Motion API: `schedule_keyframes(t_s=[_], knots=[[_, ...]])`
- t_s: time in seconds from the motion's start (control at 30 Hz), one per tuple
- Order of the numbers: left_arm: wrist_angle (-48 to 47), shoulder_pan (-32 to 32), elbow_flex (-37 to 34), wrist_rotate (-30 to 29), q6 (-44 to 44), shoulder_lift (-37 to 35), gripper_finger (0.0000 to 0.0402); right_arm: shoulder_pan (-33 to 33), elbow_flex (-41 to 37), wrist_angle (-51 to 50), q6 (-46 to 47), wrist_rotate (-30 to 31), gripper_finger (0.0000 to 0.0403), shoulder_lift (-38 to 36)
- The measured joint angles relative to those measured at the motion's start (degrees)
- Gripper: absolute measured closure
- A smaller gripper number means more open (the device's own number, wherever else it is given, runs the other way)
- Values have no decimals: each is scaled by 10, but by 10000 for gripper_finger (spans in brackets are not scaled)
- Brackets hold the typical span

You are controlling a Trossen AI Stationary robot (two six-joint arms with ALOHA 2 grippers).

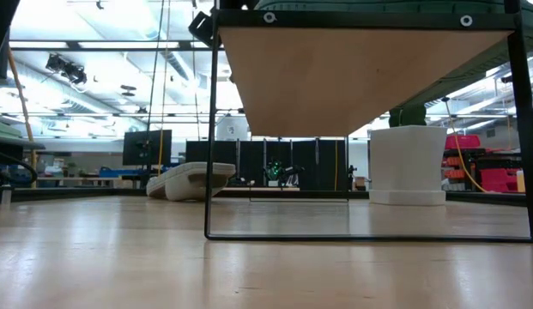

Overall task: Pick and place slides into the shelf
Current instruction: Put the bottom gray slide on the shelf

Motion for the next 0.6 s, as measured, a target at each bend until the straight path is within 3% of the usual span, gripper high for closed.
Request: schedule_keyframes(t_s=[0.23, 0.6], knots=[[-2, -17, 0, -1, 18, 0, 316, -9, 0, 0, -5, 0, 373, 0], [-3, -35, 0, 1, 122, 0, 308, -34, 0, 0, -20, 0, 373, 0]])
